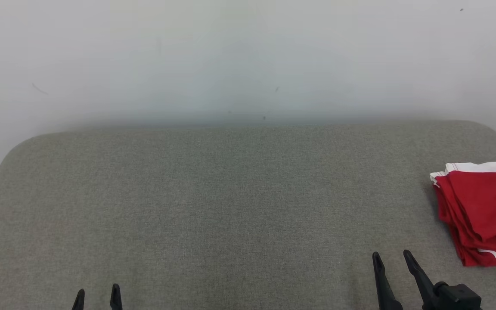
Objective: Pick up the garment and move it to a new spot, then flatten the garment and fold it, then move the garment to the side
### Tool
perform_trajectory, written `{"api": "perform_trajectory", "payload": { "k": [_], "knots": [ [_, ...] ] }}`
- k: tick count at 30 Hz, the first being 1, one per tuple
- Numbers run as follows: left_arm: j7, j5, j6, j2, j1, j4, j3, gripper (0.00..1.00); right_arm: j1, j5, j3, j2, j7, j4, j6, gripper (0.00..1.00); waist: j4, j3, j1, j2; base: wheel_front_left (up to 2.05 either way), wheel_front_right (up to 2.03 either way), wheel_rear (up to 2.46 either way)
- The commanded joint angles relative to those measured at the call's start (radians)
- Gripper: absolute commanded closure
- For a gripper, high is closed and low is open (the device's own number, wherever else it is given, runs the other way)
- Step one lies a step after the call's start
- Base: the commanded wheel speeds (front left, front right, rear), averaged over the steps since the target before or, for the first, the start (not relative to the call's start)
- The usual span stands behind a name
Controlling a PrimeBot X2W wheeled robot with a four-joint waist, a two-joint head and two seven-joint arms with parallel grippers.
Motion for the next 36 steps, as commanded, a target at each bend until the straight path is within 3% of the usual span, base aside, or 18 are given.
{"api": "perform_trajectory", "payload": {
  "k": [1, 35, 36],
  "knots": [
    [-0.003, -0.002, 0.000, -0.001, 0.012, 0.002, 0.004, 0.00, 0.001, -0.003, 0.001, 0.005, -0.003, 0.003, -0.003, 0.00, -0.001, -0.001, 0.0000, 0.0000, 0.00, 0.00, 0.00],
    [-0.003, -0.005, -0.004, -0.001, 0.003, -0.001, 0.002, 0.00, -0.013, 0.026, 0.005, 0.020, -0.003, 0.020, -0.003, 0.00, -0.010, 0.008, 0.0000, 0.0000, 0.00, 0.00, 0.00],
    [0.000, -0.003, -0.001, 0.000, 0.001, -0.002, 0.002, 1.00, -0.006, 0.024, 0.005, 0.016, -0.001, 0.020, 0.000, 1.00, -0.010, 0.008, 0.0000, 0.0000, 0.00, 0.00, 0.00]
  ]
}}
